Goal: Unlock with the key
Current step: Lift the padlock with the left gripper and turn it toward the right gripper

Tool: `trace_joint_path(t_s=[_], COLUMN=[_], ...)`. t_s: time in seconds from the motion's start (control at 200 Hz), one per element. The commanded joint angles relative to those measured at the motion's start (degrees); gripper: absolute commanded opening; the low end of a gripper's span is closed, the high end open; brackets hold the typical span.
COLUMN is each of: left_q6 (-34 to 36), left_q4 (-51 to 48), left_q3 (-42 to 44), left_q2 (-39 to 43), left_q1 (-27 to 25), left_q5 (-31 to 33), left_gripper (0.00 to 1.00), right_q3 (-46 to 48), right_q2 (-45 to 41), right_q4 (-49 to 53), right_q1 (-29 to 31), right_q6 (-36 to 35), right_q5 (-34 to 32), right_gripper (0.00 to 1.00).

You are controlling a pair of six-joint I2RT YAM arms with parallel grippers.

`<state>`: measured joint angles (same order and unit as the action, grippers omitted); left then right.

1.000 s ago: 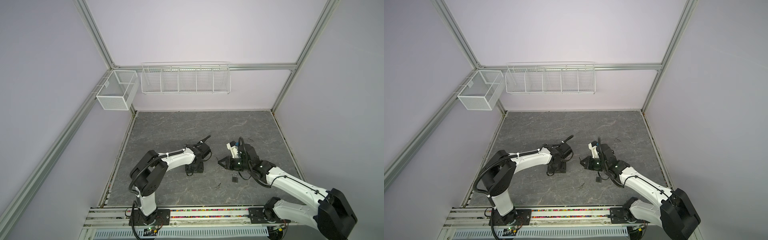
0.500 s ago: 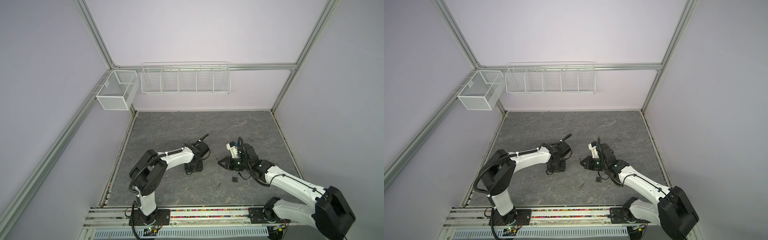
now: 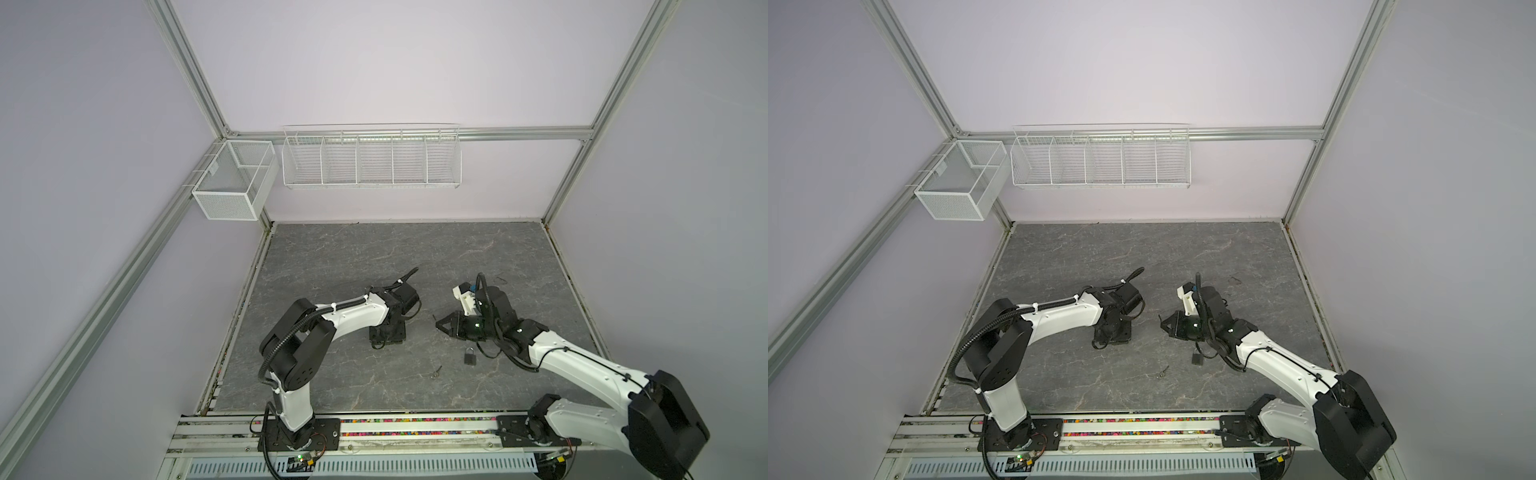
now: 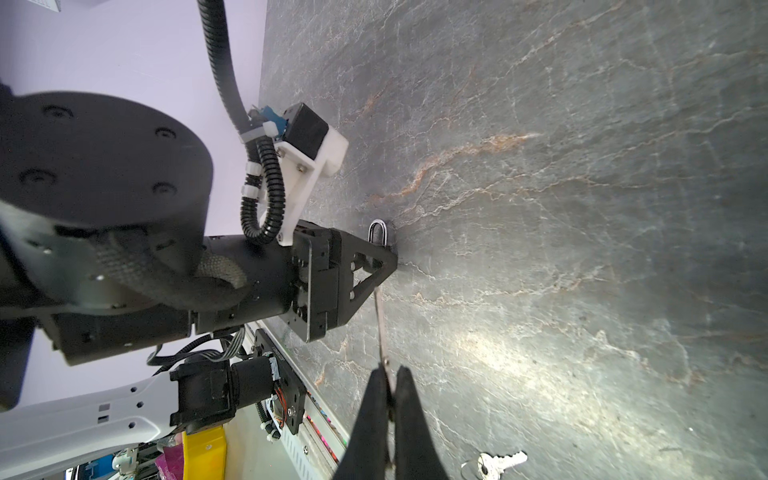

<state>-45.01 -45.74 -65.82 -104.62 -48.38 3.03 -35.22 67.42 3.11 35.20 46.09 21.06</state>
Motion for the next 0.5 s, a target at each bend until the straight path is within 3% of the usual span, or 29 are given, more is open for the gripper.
trace_joint_path(t_s=[0.0, 0.285, 0.495], left_q6=[-0.36, -1.25, -1.62], left_q4=[-0.7, 0.47, 0.74], left_q3=[0.52, 1.37, 1.94], left_q2=[-3.49, -3.45, -2.46], left_q1=[-0.49, -0.73, -0.75], left_q5=[0.91, 1.22, 2.46], left_gripper=[0.41, 0.35, 0.2], right_q3=[1.21, 1.29, 1.21], right_q2=[0.09, 0.17, -0.17], right_q4=[-1.18, -1.41, -1.68], right_q1=[-0.55, -0.74, -0.77], right_q6=[1.09, 1.37, 1.67], right_q5=[0.84, 0.98, 1.18], right_gripper=[0.06, 0.06, 0.06])
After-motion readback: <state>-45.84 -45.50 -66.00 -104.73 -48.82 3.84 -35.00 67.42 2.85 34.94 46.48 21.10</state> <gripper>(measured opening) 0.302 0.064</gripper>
